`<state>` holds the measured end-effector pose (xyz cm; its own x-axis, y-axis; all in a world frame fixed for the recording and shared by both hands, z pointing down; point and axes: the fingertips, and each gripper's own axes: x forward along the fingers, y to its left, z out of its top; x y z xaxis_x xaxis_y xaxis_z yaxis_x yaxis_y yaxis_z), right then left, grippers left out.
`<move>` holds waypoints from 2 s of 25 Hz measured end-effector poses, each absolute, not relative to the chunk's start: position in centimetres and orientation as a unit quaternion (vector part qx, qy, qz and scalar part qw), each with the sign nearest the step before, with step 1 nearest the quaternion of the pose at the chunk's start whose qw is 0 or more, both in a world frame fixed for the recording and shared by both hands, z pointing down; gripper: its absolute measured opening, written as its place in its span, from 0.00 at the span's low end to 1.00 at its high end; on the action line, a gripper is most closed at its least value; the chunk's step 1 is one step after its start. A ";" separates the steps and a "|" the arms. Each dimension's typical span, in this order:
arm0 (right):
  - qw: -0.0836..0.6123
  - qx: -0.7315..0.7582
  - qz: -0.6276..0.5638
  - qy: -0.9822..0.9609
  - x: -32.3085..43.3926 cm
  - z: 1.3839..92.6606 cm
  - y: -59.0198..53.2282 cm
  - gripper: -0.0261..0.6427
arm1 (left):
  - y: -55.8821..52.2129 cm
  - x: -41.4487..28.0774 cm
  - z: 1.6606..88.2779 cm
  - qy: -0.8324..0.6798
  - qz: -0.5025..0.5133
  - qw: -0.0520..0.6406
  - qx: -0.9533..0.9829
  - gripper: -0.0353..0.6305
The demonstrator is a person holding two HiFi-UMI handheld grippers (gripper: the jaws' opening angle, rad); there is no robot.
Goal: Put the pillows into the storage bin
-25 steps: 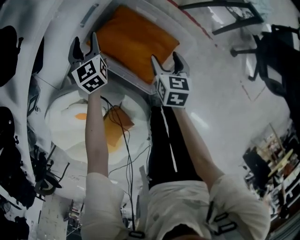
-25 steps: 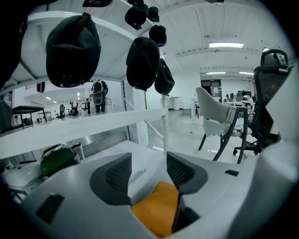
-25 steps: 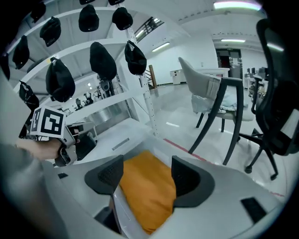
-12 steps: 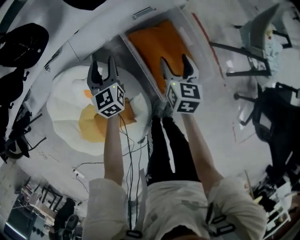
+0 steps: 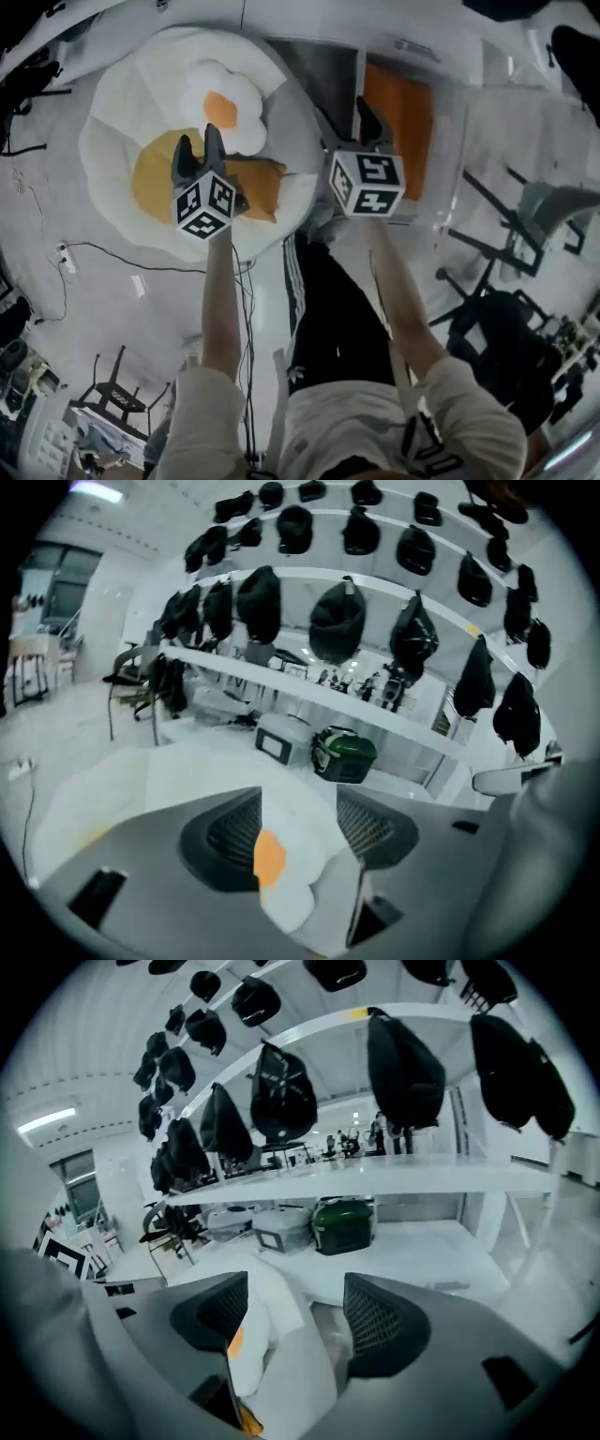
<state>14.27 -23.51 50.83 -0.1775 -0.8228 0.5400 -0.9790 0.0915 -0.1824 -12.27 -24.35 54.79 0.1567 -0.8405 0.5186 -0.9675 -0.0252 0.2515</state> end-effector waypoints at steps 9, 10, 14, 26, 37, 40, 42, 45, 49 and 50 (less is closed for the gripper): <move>0.217 0.473 0.271 -0.810 4.3 63.6 -27.8 0.50 | -17.1 -9.5 70.7 -0.578 -0.156 0.595 0.535 0.40; 0.225 0.460 0.278 -0.813 3.6 65.1 -28.3 0.50 | -17.1 -9.0 72.1 -0.567 -0.185 0.616 0.515 0.40; 0.241 0.428 0.330 -0.806 1.8 70.1 -29.5 0.50 | -16.6 -7.7 78.5 -0.528 -0.279 0.687 0.413 0.40; 0.317 0.364 0.365 -0.796 0.2 73.0 -31.2 0.22 | -19.8 -5.1 79.5 -0.481 -0.340 0.742 0.319 0.14; 0.246 0.375 0.301 -0.841 -3.0 63.2 -28.8 0.14 | -18.9 -8.8 70.9 -0.495 -0.315 0.695 0.415 0.08; 0.205 0.406 0.300 -0.838 -2.1 56.2 -28.7 0.14 | -20.0 -9.6 64.0 -0.481 -0.288 0.670 0.487 0.08; 0.172 0.435 0.300 -0.831 -0.5 51.0 -28.4 0.14 | -21.3 -9.2 58.7 -0.460 -0.266 0.648 0.545 0.08; 0.120 0.492 0.290 -0.812 3.9 43.4 -27.1 0.14 | -22.6 -5.8 50.5 -0.416 -0.245 0.619 0.620 0.08; 0.057 0.561 0.270 -0.780 9.3 34.8 -24.1 0.14 | -21.8 -1.6 42.8 -0.390 -0.193 0.583 0.686 0.08; 0.046 0.577 0.261 -0.773 10.9 32.9 -23.1 0.14 | -21.3 -0.2 41.2 -0.384 -0.182 0.577 0.697 0.08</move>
<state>10.93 -23.08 32.95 -0.3305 -0.8674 0.3719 -0.9154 0.1986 -0.3501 -0.25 -21.31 41.15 0.6383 -0.7460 0.1900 -0.3252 -0.0376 0.9449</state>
